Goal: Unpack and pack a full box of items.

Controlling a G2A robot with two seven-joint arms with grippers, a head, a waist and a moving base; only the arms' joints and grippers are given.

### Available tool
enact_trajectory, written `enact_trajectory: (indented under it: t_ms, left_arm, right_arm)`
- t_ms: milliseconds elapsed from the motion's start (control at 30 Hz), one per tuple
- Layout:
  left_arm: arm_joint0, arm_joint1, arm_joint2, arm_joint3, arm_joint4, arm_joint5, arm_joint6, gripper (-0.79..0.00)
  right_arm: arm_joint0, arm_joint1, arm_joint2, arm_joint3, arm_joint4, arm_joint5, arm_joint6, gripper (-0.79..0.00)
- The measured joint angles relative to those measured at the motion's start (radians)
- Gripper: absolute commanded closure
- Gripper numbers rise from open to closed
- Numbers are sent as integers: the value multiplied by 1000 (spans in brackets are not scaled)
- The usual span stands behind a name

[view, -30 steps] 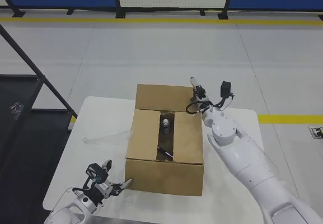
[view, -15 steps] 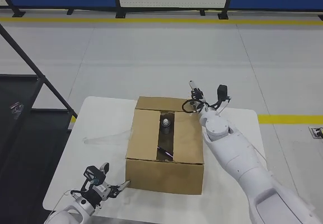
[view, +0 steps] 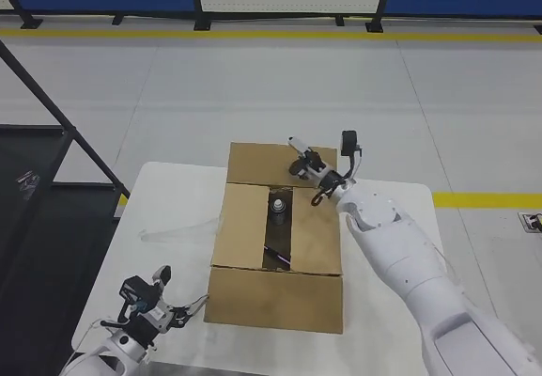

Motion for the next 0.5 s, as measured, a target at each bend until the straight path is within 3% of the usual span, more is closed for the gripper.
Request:
enact_trajectory:
  t_ms: [267, 500]
  left_arm:
    - [53, 5, -65, -46, -22, 13, 21, -785]
    - [53, 5, -58, -44, -20, 14, 15, -785]
  right_arm:
    - [-38, 24, -24, -95, -118, 51, 259, -785]
    - [-52, 28, -53, -154, -235, 191, 267, -785]
